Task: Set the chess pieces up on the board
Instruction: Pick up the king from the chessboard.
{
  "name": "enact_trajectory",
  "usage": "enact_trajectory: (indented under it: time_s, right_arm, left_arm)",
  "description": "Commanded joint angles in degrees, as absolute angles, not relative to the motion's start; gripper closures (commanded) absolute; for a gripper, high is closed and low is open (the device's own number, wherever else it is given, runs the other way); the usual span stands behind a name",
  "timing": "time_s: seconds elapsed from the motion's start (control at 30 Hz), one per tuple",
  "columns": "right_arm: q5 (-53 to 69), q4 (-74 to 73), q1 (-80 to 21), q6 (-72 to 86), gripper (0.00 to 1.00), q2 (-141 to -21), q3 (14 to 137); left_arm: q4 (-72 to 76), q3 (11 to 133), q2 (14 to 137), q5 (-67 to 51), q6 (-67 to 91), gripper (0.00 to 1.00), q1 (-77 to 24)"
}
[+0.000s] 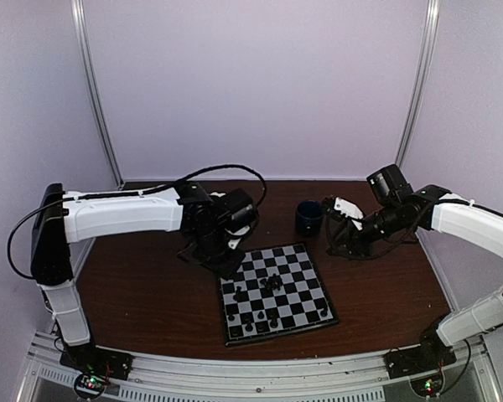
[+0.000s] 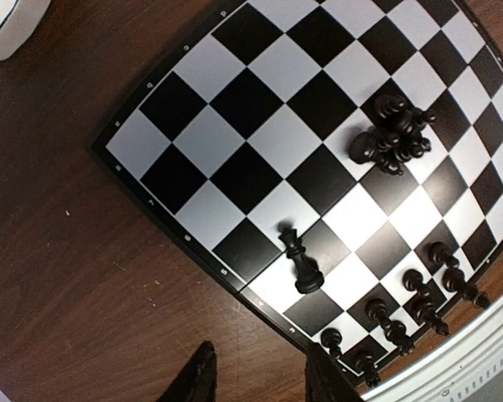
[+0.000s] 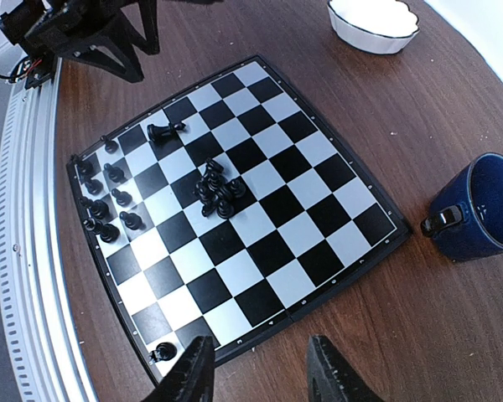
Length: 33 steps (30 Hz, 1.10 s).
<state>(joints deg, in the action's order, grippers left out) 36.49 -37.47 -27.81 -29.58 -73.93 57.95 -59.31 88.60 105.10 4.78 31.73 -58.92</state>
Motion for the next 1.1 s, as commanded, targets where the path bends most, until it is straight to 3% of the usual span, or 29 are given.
enact_trajectory:
  time_s: [0.0,0.53,1.07]
  right_arm:
    - [37.1,-37.3,-27.3,-29.4,0.60,-73.0,57.8]
    - [37.1,-37.2,-27.3,-30.0,0.60,-73.6,57.7]
    - [37.2,-37.3,-27.2,-29.8,0.60,-73.6,57.8]
  left_arm:
    - [-56.4,89.7,110.3,3.7,35.8,0.63,-59.4]
    - [-53.9,89.9,118.1,-2.3,37.6,0.63,-58.8]
    - [-57.0,89.9,117.8,1.4,36.3,0.87,-58.7]
